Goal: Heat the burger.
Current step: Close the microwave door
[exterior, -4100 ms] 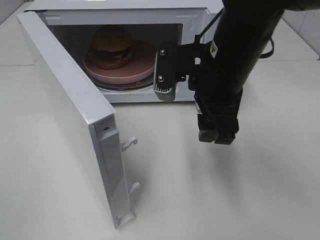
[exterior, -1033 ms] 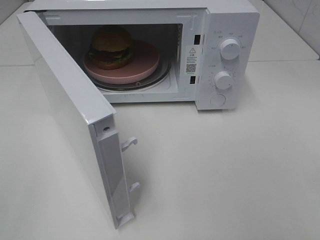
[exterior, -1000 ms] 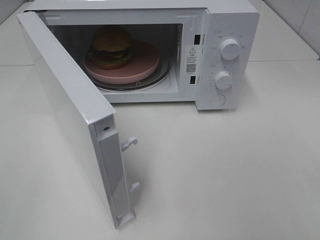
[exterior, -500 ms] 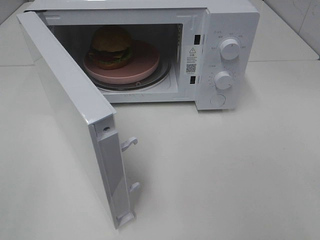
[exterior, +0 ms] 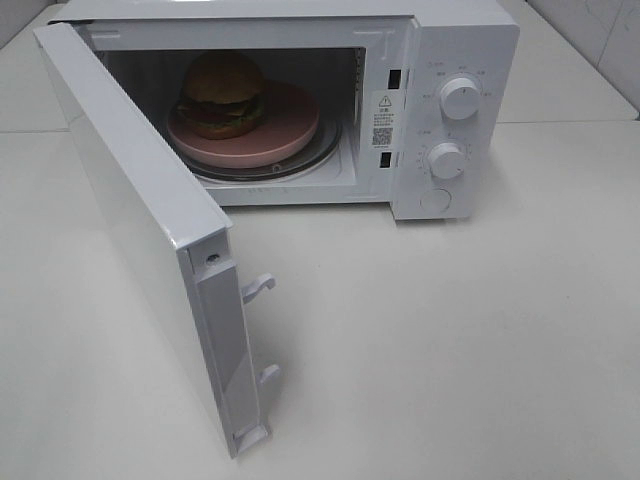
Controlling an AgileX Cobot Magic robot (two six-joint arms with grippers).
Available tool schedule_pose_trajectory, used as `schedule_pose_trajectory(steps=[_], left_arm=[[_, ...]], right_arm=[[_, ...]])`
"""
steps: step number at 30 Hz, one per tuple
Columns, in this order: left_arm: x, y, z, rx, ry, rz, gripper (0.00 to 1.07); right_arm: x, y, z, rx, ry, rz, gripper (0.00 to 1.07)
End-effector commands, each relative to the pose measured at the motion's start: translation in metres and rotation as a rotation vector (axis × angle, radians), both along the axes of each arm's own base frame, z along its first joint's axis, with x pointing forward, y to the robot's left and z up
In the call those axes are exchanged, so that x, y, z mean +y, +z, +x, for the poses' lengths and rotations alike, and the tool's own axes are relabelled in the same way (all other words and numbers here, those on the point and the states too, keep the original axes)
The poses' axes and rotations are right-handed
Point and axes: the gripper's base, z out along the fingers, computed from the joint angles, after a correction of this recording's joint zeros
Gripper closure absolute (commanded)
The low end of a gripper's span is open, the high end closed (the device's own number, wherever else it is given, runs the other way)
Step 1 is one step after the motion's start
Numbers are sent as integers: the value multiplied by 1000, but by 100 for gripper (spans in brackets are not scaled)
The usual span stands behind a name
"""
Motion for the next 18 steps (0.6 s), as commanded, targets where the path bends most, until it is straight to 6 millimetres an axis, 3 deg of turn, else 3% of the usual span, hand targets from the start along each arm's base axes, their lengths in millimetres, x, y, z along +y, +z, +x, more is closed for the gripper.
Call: schedule_pose_trajectory(steps=[1, 18], left_arm=[[0, 0, 0, -14, -1, 3, 4], [1, 0, 0, -15, 9, 17, 4]], right_arm=[[0, 0, -4, -35, 3, -2, 32], [0, 0, -4, -35, 3, -2, 32]])
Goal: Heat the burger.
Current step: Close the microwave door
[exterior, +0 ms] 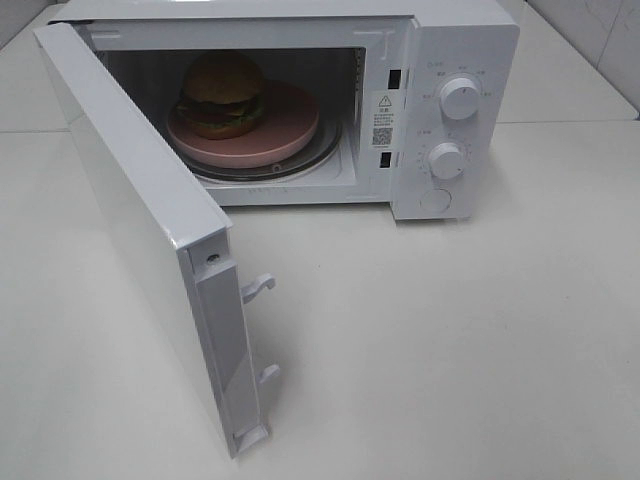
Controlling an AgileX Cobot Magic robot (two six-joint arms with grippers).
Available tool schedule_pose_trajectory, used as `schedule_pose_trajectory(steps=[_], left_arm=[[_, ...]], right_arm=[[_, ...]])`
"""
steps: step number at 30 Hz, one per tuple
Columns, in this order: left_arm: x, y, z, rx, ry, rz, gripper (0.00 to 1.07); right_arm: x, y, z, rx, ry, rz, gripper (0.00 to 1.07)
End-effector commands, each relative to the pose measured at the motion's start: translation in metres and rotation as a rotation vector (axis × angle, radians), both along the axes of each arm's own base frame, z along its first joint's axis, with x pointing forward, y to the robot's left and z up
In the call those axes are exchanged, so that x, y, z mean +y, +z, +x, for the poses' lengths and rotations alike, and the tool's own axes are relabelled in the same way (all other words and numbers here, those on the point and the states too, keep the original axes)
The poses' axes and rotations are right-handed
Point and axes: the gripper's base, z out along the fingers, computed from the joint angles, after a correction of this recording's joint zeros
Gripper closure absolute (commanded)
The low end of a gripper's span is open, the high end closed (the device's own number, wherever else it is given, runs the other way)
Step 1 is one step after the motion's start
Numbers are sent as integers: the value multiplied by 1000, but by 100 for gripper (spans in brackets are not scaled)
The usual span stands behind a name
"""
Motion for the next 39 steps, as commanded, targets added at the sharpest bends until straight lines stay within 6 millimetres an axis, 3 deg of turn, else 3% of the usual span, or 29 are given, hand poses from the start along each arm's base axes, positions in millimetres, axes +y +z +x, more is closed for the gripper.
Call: schedule_pose_trajectory(steps=[1, 9, 14, 20, 21, 22, 24, 25, 26, 27, 28, 29, 33, 39], left_arm=[[2, 0, 0, -15, 13, 17, 4], [3, 11, 2, -67, 22, 26, 4], [1, 36, 27, -246, 15, 16, 5], [-1, 43, 56, -278, 9, 16, 12], [-2, 41, 69, -296, 6, 16, 20], [-2, 41, 69, -296, 6, 16, 20], [-3, 33, 88, -332, -8, 47, 47], [-3, 33, 88, -332, -8, 47, 47], [-4, 25, 100, -374, -15, 59, 76], [-5, 23, 106, -408, -16, 56, 89], [-5, 23, 106, -408, -16, 56, 89], [-6, 13, 118, -451, -19, 54, 107], [-8, -7, 138, -523, -18, 14, 107], [-9, -16, 152, -543, -18, -19, 107]], right_arm=[[0, 0, -4, -35, 3, -2, 32], [0, 0, -4, -35, 3, -2, 32], [0, 0, -4, -35, 3, -2, 32], [0, 0, -4, -35, 3, -2, 32], [0, 0, -4, -35, 3, -2, 32], [0, 0, -4, -35, 3, -2, 32], [0, 0, -4, -35, 3, -2, 32], [0, 0, -4, -35, 3, -2, 32], [0, 0, -4, -35, 3, -2, 32], [0, 0, -4, -35, 3, -2, 32], [0, 0, -4, -35, 3, -2, 32], [0, 0, -4, -35, 3, -2, 32], [0, 0, -4, -35, 3, -2, 32], [0, 0, -4, -35, 3, -2, 32]])
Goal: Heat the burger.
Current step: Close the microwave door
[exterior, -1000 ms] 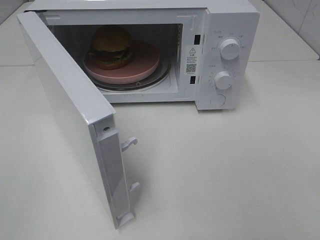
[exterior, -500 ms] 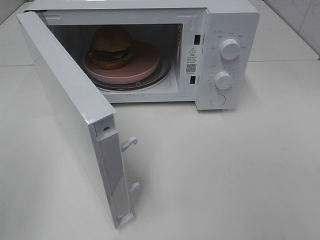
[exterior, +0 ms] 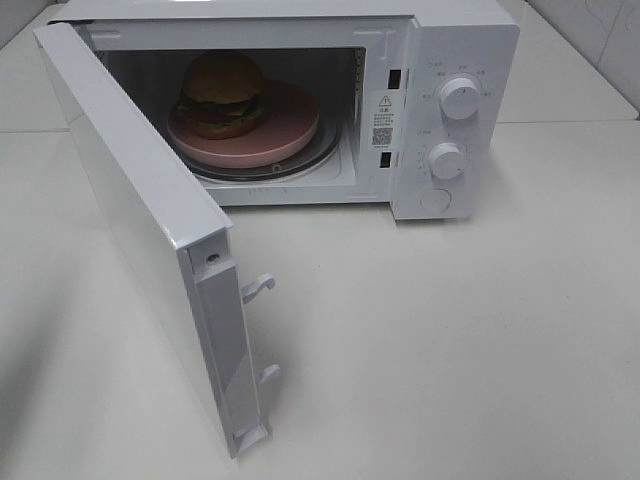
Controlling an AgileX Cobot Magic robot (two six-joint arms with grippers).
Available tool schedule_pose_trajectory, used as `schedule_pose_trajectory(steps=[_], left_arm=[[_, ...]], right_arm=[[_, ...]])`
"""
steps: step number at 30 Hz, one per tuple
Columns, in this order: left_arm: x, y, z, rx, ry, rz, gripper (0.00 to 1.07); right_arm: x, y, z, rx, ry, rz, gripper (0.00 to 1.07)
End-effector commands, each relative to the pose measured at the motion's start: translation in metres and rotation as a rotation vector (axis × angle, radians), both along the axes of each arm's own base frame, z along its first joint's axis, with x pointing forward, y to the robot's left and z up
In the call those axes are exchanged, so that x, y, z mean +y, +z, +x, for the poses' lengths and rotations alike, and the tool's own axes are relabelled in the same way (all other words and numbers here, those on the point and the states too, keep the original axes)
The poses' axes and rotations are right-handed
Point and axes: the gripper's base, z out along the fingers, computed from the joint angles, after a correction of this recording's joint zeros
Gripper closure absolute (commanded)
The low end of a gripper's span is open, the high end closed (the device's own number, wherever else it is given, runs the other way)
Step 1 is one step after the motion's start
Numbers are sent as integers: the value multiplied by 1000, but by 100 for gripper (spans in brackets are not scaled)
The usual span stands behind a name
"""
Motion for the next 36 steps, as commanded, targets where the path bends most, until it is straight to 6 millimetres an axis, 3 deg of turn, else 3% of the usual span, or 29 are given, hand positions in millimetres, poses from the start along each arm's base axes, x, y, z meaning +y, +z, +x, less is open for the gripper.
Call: schedule_pose_trajectory(steps=[1, 13, 24, 36], left_arm=[[-1, -7, 11, -26, -10, -20, 107], [-11, -60, 52, 26, -91, -36, 107], [-22, -99, 73, 98, -197, -80, 107], [-34, -112, 102, 144, -320, -24, 107]], right_arm=[[0, 0, -4, -35, 3, -2, 32], [0, 0, -4, -35, 3, -2, 32], [0, 0, -4, -35, 3, -2, 32], [0, 0, -4, -35, 3, -2, 32]])
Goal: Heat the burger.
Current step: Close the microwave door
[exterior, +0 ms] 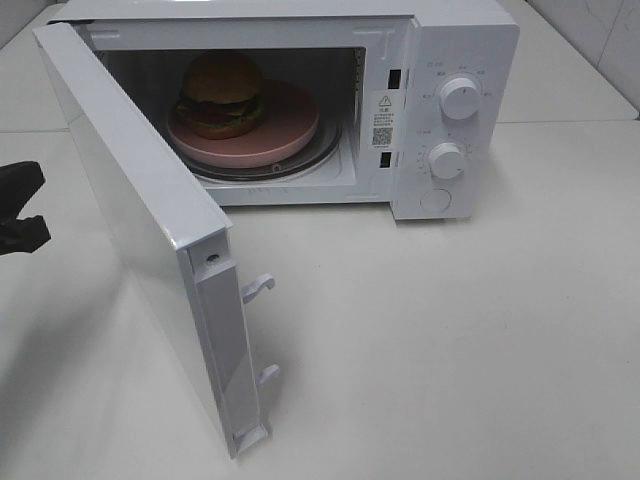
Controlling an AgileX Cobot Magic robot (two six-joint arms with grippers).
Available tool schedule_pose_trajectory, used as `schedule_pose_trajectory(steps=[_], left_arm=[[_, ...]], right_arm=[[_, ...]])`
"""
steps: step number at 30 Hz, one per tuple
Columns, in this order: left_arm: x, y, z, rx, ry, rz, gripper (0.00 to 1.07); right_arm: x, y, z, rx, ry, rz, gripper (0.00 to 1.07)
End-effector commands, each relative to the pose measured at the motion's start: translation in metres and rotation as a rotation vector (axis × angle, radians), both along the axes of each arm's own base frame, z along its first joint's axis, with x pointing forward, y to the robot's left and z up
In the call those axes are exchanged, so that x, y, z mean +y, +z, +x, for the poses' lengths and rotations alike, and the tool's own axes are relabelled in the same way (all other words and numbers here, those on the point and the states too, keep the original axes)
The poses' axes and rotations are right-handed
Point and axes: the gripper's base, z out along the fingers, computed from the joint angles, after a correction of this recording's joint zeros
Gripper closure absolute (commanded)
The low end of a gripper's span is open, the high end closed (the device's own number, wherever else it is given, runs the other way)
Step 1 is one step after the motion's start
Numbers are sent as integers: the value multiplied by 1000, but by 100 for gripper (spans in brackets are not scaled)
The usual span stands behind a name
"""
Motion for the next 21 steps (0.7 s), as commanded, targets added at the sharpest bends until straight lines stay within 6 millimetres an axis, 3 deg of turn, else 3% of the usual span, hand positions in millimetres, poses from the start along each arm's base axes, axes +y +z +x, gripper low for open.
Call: schedule_pose_trajectory(steps=[1, 10, 21], left_arm=[[-3, 2, 13, -27, -31, 1, 107], [-13, 2, 36, 35, -135, 8, 107], [-30, 0, 38, 77, -198, 63, 107]], right_arm=[[0, 0, -4, -35, 3, -2, 32], [0, 0, -4, -34, 3, -2, 32], [0, 0, -4, -34, 3, -2, 32]])
